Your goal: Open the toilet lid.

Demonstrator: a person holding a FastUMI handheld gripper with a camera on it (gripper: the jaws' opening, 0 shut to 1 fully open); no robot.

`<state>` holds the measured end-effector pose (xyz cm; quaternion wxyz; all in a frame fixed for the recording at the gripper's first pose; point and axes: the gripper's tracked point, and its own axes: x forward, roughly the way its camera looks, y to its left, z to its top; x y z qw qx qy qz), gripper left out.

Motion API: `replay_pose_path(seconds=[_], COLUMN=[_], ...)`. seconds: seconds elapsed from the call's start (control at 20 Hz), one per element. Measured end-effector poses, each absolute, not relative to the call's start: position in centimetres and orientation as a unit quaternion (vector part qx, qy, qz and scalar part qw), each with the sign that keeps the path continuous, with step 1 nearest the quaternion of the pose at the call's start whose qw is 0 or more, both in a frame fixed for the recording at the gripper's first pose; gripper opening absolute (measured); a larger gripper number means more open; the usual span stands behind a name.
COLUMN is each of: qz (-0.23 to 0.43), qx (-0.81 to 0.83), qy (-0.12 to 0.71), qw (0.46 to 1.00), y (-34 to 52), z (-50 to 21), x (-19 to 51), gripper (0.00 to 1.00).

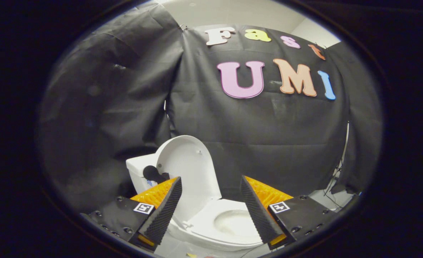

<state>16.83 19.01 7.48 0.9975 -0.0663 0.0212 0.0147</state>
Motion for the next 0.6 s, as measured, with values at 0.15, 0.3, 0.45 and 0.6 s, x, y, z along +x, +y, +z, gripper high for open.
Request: replay_pose_path(seconds=[0.15,0.3,0.45,0.6], qz=[0.021,0.004,0.015,0.011], qx=[-0.051,-0.043,-0.026,-0.029], qy=[0.008,0.016,0.01,-0.003], qw=[0.998,0.999,1.0,1.0], y=[17.9,15.6,14.6,13.0], z=[7.6,6.6,6.8,7.2], x=[16.5,16.5,16.2,15.8], gripper=[1.0,1.0,1.0,0.99])
